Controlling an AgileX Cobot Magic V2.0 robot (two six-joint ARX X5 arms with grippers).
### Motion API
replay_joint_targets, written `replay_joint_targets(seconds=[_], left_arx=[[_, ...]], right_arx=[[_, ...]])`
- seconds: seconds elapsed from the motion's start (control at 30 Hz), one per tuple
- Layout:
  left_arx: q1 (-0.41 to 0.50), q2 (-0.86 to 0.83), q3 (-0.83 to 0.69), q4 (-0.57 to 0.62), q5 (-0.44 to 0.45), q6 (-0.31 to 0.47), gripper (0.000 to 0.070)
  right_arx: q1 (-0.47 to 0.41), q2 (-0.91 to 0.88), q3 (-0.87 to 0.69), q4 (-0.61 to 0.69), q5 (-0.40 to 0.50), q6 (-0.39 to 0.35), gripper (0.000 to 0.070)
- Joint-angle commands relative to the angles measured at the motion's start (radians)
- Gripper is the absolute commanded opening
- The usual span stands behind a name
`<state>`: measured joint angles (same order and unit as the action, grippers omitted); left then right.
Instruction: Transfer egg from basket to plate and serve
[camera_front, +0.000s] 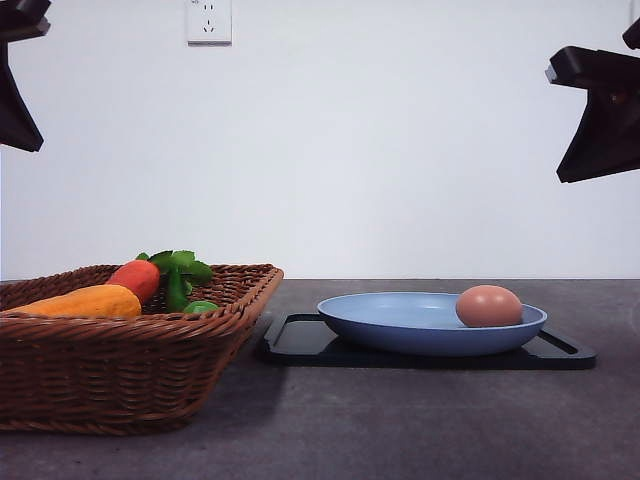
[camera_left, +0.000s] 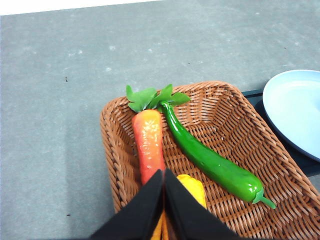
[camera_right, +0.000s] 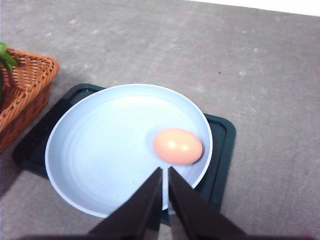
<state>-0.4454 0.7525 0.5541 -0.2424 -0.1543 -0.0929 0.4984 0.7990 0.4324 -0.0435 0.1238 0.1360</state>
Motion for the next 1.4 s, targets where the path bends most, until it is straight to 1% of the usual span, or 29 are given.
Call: replay_joint_targets(seconds=[0.0, 0.17, 0.27, 0.37, 0.4, 0.47, 0.57, 0.67, 0.77, 0.83, 0.97, 1.07, 1.17, 1.37], left_arx=[[-0.006, 0.005, 0.011, 0.011, 0.0, -0.005, 0.0], [-0.01, -0.001, 0.011, 0.003, 0.002, -0.005, 0.0], [-0.012, -0.077, 0.011, -0.025, 0.0, -0.002, 0.0], [-0.01, -0.189, 0.01, -0.042, 0.0, 0.058, 0.0], [-0.006, -0.23, 0.005, -0.038, 0.0, 0.065, 0.0], [0.009, -0.315, -0.016, -0.009, 0.0, 0.09, 0.0], [0.052, -0.436, -0.087, 0.065, -0.001, 0.14, 0.0], [0.12, -0.537, -0.19, 0.156, 0.0, 0.153, 0.0], [0.206, -0.616, -0.293, 0.204, 0.002, 0.113, 0.0], [0.262, -0.657, -0.35, 0.204, 0.002, 0.056, 0.0], [0.352, -0.715, -0.433, 0.17, 0.002, -0.04, 0.0], [0.393, -0.746, -0.468, 0.122, 0.005, -0.08, 0.0], [0.413, -0.75, -0.494, 0.103, 0.006, -0.085, 0.0], [0.416, -0.75, -0.502, 0.008, 0.035, -0.084, 0.0]], right_arx=[[0.008, 0.003, 0.006, 0.013, 0.002, 0.013, 0.0], [0.008, 0.003, 0.006, 0.014, 0.002, 0.013, 0.0], [0.008, 0.003, 0.006, 0.014, 0.005, 0.013, 0.0], [0.008, 0.003, 0.006, 0.014, 0.009, 0.013, 0.0], [0.008, 0.003, 0.006, 0.014, 0.009, 0.013, 0.0], [0.008, 0.003, 0.006, 0.014, 0.008, 0.013, 0.0], [0.008, 0.003, 0.006, 0.014, 0.008, 0.013, 0.0], [0.008, 0.003, 0.006, 0.014, 0.008, 0.013, 0.0], [0.008, 0.003, 0.006, 0.014, 0.008, 0.013, 0.0], [0.008, 0.003, 0.006, 0.014, 0.008, 0.013, 0.0], [0.008, 0.003, 0.006, 0.014, 0.008, 0.013, 0.0], [0.008, 0.003, 0.006, 0.014, 0.008, 0.013, 0.0], [0.008, 0.003, 0.006, 0.014, 0.008, 0.013, 0.0], [0.008, 0.003, 0.006, 0.014, 0.008, 0.013, 0.0]])
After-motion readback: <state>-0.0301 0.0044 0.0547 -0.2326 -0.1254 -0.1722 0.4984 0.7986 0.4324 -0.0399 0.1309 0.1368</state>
